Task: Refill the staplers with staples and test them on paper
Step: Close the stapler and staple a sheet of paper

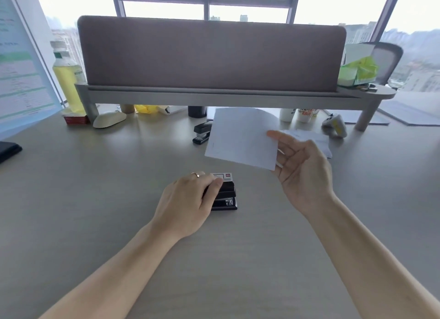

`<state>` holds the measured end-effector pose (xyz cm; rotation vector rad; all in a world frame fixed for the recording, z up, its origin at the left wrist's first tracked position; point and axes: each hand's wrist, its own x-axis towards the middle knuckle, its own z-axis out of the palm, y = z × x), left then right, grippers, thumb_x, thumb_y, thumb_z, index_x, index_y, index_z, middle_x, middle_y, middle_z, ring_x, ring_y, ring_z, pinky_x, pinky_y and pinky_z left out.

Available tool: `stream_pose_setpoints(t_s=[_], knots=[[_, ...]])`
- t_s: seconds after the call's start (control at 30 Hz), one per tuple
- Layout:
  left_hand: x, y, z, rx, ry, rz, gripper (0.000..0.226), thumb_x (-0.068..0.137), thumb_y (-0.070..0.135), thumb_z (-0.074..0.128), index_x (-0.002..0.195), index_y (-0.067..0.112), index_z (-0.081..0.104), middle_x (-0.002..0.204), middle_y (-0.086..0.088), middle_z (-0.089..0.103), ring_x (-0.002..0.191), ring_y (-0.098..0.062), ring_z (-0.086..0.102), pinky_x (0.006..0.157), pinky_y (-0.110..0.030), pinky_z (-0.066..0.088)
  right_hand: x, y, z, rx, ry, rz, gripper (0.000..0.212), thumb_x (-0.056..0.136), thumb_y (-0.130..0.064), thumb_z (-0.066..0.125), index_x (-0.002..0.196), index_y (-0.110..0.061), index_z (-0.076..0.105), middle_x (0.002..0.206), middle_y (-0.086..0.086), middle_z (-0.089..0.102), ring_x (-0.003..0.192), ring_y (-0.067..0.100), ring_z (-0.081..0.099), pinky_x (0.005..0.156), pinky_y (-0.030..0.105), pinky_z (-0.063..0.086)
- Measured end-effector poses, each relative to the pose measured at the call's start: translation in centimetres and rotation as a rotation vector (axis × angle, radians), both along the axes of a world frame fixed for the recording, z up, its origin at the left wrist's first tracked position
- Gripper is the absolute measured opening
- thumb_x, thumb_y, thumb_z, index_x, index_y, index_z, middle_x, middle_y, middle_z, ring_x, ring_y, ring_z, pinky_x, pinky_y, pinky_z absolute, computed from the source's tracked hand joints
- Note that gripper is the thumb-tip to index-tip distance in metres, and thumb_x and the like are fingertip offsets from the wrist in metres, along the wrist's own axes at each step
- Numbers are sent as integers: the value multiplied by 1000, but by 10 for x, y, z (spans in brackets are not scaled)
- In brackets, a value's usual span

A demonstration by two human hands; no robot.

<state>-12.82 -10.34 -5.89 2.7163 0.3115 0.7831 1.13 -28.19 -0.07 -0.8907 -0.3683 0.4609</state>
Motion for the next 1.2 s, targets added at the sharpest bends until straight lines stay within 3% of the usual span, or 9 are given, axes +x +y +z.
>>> stream_pose_setpoints(t_s=[0.07, 0.13, 0.23, 0.3, 0.37, 0.47, 0.67, 0.97, 1.2], knots=[[0, 0, 0, 10, -5, 1, 41, 105, 49, 27, 67, 35, 29, 66, 9, 44, 64, -16, 45, 58, -31, 35, 4, -7, 2, 45, 36, -15, 30, 100, -19, 57, 86, -8, 81, 91, 5, 83, 74, 14, 77, 62, 23, 63], [0, 1, 0, 20, -1, 1, 39, 104, 50, 25, 70, 34, 33, 68, 9, 48, 67, -19, 51, 58, -32, 34, 8, -14, -5, -13, 30, -72, 6, 79, -19, 78, 82, -14, 81, 85, 0, 81, 75, 11, 77, 62, 21, 63], [0, 0, 1, 17, -2, 2, 41, 104, 50, 26, 70, 31, 35, 68, 7, 50, 66, -20, 52, 56, -32, 32, 17, -26, -34, -563, -153, -207, 43, 73, -2, 89, 106, -21, 70, 94, 0, 80, 82, 21, 73, 70, 32, 59], [0, 0, 1, -7, -16, -7, 43, 105, 49, 29, 65, 32, 28, 64, 7, 46, 61, -16, 46, 54, -32, 30, 15, -33, -40, -688, -159, -191, 57, 81, 2, 85, 126, -22, 61, 104, 7, 81, 87, 28, 77, 81, 41, 60], [1, 0, 1, -4, -22, -7, 44, 105, 48, 30, 63, 33, 26, 62, 7, 44, 60, -15, 44, 53, -31, 30, 16, -43, -39, -723, -159, -129, 57, 83, 4, 82, 132, -20, 62, 103, 7, 84, 88, 27, 79, 85, 42, 63], [2, 0, 0, -3, -12, 3, 44, 105, 48, 31, 64, 33, 27, 63, 7, 45, 62, -15, 44, 53, -31, 32, 14, -54, -35, -813, -234, -29, 38, 87, 6, 75, 118, -15, 77, 98, 1, 85, 81, 18, 81, 72, 29, 62], [1, 0, -2, 9, -16, 6, 42, 105, 51, 26, 68, 31, 33, 65, 7, 48, 64, -16, 46, 54, -31, 31, 9, -58, -36, -887, -265, -17, 30, 86, 6, 70, 101, -17, 84, 97, 5, 85, 86, 24, 79, 83, 38, 62], [2, -6, 2, 38, 21, 11, 41, 106, 48, 24, 69, 33, 32, 68, 7, 48, 67, -19, 49, 57, -33, 41, 11, -58, -37, -923, -329, 23, 19, 88, -2, 72, 94, -17, 81, 92, 5, 84, 78, 21, 76, 77, 34, 54], [10, -20, 10, 47, 87, -38, 41, 106, 49, 24, 76, 27, 41, 74, 8, 49, 72, -21, 54, 61, -35, 44, 12, -67, -45, -872, -256, -60, 21, 94, -3, 66, 108, -14, 77, 97, 6, 85, 95, 35, 80, 95, 48, 61]])
